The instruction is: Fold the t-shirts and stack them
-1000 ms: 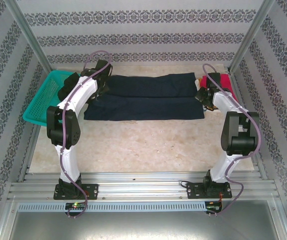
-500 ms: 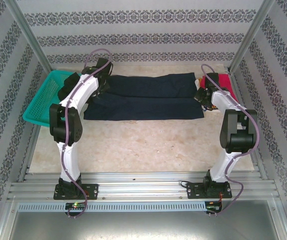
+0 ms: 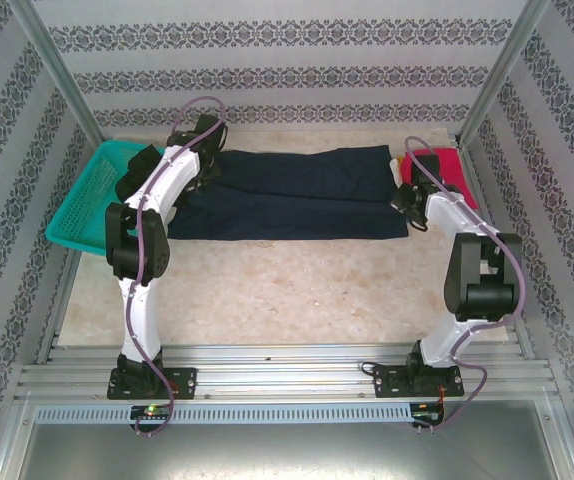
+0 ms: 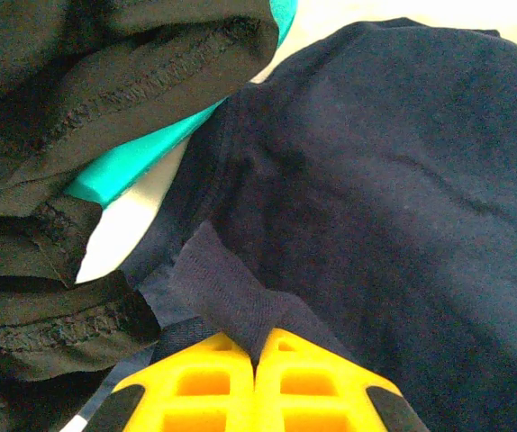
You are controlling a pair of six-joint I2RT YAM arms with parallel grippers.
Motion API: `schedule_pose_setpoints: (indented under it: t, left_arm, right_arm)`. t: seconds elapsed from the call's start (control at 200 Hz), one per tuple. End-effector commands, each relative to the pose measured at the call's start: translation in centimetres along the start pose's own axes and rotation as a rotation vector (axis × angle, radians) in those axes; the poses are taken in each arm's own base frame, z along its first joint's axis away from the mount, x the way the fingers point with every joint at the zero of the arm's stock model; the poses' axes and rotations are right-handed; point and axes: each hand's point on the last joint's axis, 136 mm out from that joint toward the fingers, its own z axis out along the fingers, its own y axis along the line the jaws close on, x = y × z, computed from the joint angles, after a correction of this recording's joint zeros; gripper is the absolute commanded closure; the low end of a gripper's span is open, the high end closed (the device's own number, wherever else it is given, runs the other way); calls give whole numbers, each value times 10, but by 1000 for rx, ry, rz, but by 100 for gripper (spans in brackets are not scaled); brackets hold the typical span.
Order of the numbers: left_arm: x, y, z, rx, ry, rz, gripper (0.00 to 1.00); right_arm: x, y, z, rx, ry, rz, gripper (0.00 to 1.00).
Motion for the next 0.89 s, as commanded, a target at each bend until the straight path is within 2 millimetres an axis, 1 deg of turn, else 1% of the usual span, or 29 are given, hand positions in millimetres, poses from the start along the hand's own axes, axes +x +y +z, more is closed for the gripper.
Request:
schedule_pose_setpoints:
  t: [0.0,0.085,0.15,0.245,0.45,0.664,0.889]
  left_arm:
    - [-10,15,-4,-37,-3,13,100]
    - [-9,17,-2,-40,2,15,100]
    - [-8,18,0,-42,7,15,100]
    - [-8,19,1,-42,10,12,100]
    - [-6,17,5,-35,16,11,100]
    - [-6,23,4,-51,15,9,100]
    - [-6,24,5,-56,16,3,100]
  right_arm:
    - [0,-10,-21,34,-63,29,100]
    - [4,-14,-30,35,-75,43,100]
    - [3,-14,-38,34,-96,49,100]
    - [-3,-13,-40,33,-119,37,100]
    - [-12,0,-20,32,-83,9,100]
    - [-23,13,-2,24,-68,-24,100]
    - [-25,13,16,55,-43,-53,100]
